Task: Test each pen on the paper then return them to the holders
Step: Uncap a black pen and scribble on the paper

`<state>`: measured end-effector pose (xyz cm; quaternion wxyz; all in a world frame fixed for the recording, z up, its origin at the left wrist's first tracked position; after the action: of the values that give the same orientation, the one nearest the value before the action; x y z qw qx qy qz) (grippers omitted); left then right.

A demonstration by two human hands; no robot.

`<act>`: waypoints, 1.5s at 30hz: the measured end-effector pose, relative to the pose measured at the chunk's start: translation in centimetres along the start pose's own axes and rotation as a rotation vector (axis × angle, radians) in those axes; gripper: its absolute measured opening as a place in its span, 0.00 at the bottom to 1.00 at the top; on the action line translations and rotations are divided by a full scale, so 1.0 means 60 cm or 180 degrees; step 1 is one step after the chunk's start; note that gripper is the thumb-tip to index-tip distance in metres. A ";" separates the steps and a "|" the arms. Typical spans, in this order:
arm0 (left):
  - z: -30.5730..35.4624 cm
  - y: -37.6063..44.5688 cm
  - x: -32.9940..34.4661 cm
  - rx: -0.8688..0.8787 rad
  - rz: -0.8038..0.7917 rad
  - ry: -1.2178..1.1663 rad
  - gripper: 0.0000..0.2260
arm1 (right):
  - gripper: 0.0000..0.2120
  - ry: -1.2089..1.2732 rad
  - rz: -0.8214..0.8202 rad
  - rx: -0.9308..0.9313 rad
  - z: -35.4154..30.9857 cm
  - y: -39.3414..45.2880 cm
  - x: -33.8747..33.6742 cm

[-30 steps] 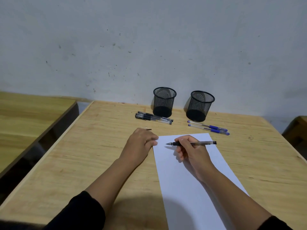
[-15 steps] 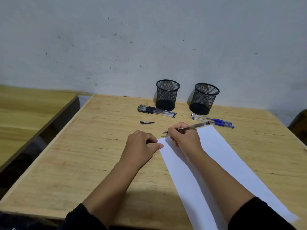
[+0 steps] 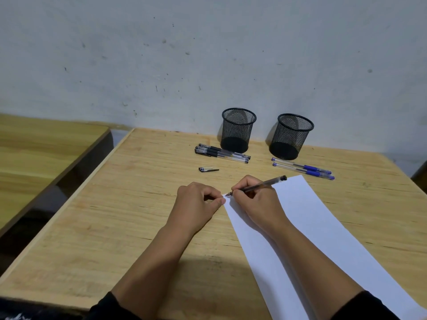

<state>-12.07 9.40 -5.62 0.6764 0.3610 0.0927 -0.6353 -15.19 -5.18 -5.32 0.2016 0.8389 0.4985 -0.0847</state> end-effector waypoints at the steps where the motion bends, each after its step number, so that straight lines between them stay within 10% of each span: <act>1: 0.000 0.000 0.000 -0.0005 0.0000 -0.0019 0.04 | 0.04 -0.0031 -0.0002 -0.0018 0.000 0.000 0.001; 45: -0.001 -0.003 0.001 -0.0065 0.0004 -0.0023 0.03 | 0.05 -0.0374 0.0261 -0.0110 -0.001 -0.004 0.000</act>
<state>-12.19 9.38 -5.74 0.6808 0.3518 0.0965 -0.6352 -15.41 -5.07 -5.29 0.2482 0.8486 0.4524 -0.1168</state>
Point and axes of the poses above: each hand's wrist, its own y-axis towards the middle knuckle, its own x-axis out of the palm, z = x × y, the point moved 6 cm from there along y, towards the middle knuckle, and after that the axes turned 15 degrees about z, right-handed, at the moved point
